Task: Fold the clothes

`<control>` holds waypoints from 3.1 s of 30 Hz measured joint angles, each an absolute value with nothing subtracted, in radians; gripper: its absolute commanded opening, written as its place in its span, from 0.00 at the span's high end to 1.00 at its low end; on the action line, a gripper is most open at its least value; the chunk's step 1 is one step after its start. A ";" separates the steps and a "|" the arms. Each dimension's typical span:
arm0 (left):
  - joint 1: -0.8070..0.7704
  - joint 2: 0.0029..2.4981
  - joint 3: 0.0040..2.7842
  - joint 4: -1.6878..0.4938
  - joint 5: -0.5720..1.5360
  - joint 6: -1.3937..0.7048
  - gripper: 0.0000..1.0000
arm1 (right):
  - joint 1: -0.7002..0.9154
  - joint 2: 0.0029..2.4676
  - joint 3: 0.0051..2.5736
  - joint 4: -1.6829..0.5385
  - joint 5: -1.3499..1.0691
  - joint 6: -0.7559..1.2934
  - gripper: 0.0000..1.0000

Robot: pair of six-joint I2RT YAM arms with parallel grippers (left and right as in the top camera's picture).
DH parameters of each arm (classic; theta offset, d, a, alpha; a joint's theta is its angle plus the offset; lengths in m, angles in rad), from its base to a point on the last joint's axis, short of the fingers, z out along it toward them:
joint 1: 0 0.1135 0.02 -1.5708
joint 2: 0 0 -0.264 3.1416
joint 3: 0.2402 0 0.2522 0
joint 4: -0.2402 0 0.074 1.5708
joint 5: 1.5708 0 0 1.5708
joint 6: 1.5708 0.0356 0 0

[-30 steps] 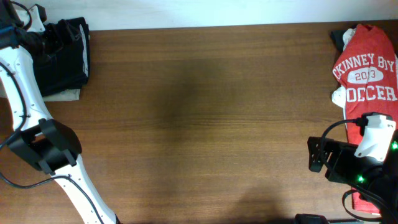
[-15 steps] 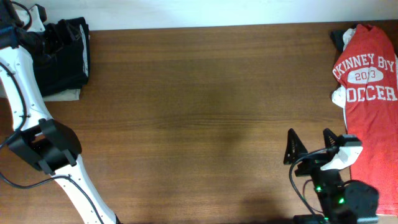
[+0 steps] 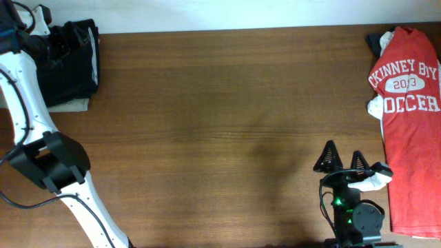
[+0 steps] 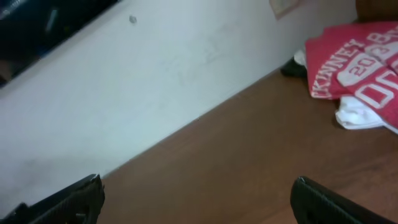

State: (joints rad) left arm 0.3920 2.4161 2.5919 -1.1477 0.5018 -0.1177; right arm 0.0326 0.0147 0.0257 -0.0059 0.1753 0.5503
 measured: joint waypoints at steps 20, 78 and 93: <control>0.392 2.416 2.592 -1.148 0.502 -0.118 0.01 | 0.033 0.013 0.012 -0.074 0.024 0.202 0.01; 0.058 0.225 0.155 -0.033 0.166 -0.090 0.01 | 0.034 0.010 0.012 -0.075 0.012 0.201 0.01; 0.128 0.011 0.015 -0.073 0.076 -0.090 0.01 | 0.034 0.010 0.012 -0.075 0.012 0.201 0.01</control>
State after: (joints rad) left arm 0.1280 0.0109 0.0151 -0.0727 0.0765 -0.0898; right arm 0.0338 0.0101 0.0120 -0.0746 0.0124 0.2008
